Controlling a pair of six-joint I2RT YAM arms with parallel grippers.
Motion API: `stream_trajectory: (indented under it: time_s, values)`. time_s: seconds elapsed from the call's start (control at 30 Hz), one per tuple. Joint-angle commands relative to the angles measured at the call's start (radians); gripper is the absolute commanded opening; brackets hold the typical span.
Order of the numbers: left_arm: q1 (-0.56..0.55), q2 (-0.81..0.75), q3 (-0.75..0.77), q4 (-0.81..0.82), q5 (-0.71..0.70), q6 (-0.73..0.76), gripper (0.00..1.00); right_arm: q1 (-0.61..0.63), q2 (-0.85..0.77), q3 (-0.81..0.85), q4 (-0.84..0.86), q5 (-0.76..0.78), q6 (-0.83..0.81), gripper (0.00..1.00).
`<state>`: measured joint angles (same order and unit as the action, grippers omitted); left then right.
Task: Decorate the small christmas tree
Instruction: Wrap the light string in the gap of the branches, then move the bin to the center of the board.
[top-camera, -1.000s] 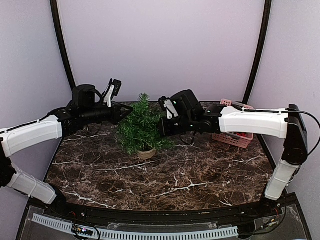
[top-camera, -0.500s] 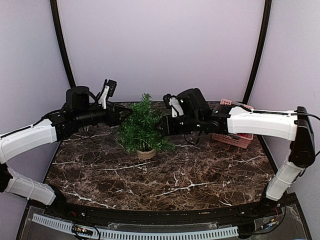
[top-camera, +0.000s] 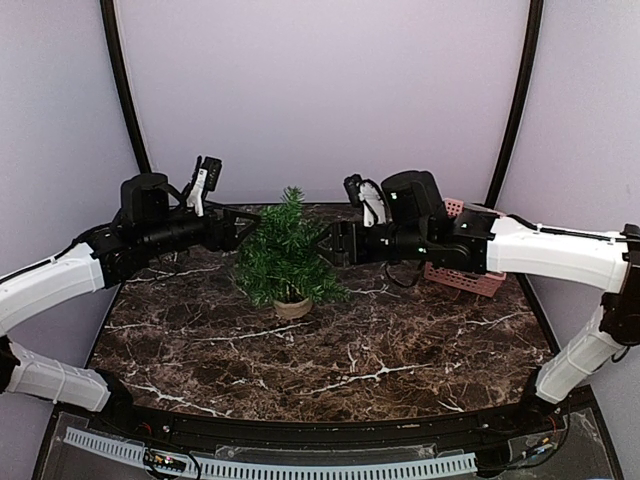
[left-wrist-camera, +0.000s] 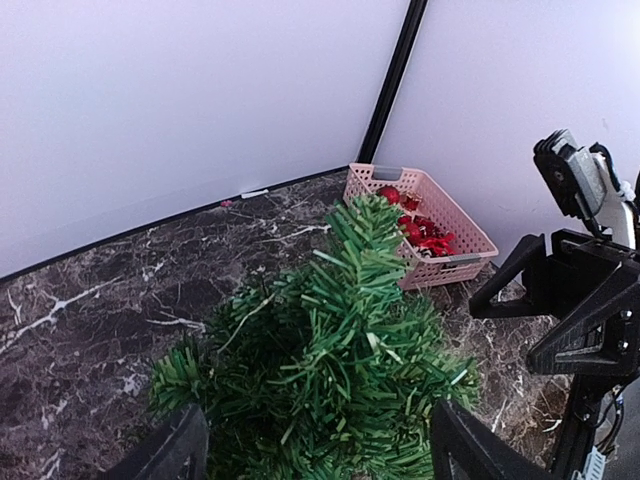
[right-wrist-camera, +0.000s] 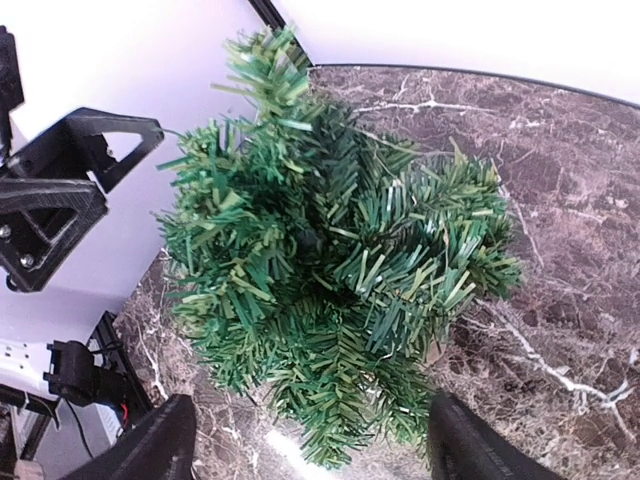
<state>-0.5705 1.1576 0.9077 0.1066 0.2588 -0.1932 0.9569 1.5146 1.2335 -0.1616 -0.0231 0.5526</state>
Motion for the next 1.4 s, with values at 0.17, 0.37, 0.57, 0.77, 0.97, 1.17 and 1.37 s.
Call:
stream_trajectory:
  time_s: [0.17, 0.37, 0.57, 0.77, 0.97, 1.17, 1.37]
  values:
    - [-0.001, -0.02, 0.057, -0.179, -0.069, -0.084, 0.81, 0.006, -0.154, -0.07, 0.075, 0.133, -0.033, 0.93]
    - [0.026, -0.019, 0.111, -0.272, -0.073, -0.062, 0.84, -0.01, -0.214, -0.073, 0.003, 0.238, -0.046, 0.99]
    - [0.176, -0.017, 0.129, -0.304, 0.039, -0.072, 0.84, -0.079, -0.229, -0.063, -0.056, 0.275, -0.038, 0.99]
    - [0.271, 0.007, 0.143, -0.355, 0.042, -0.011, 0.85, -0.192, -0.189, -0.046, -0.137, 0.276, -0.022, 0.99]
    - [0.392, 0.015, 0.099, -0.344, 0.092, 0.007, 0.85, -0.314, -0.153, -0.081, -0.145, 0.255, -0.034, 0.99]
    - [0.487, -0.015, 0.071, -0.362, 0.137, 0.036, 0.85, -0.46, -0.143, -0.147, -0.124, 0.232, -0.042, 0.98]
    - [0.512, -0.083, 0.015, -0.338, 0.027, 0.089, 0.85, -0.619, -0.106, -0.205, -0.091, 0.22, -0.031, 0.96]
